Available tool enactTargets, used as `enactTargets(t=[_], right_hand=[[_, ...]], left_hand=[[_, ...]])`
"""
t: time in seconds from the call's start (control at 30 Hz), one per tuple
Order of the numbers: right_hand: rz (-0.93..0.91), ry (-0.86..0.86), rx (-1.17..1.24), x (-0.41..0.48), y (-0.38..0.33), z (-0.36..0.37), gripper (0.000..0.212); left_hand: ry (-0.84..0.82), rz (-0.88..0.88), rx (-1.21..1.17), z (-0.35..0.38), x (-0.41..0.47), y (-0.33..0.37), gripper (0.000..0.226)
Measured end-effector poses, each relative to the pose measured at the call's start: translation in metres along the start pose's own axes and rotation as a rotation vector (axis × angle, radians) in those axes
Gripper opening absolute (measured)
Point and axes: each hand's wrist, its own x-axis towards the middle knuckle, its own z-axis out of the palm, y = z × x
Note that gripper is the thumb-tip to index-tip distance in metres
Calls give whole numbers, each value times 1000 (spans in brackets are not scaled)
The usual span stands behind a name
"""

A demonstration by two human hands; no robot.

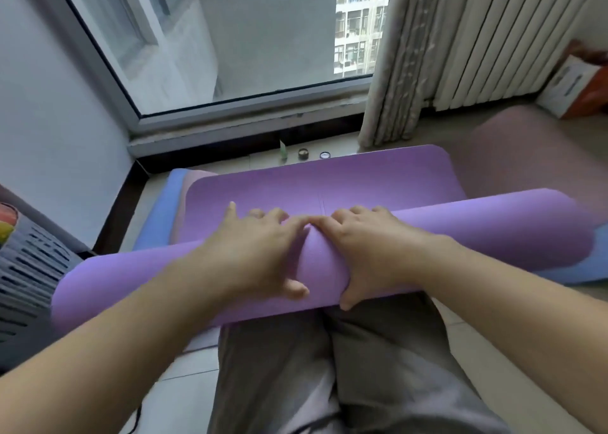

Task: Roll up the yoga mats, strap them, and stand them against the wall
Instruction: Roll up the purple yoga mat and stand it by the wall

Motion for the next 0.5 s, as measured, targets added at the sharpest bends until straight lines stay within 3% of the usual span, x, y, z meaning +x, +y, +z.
enactTargets(t=[0.13,0.27,0.5], right_hand=[[24,-101,91,15,8,-12,112],[70,31,-51,-5,4,5,133],[80,199,-83,-6,9,-5,103]], left_hand=[[122,-69,110,29,-2,29,119],[237,-56,55,38,3,24,115],[316,3,63,17,3,8,111]])
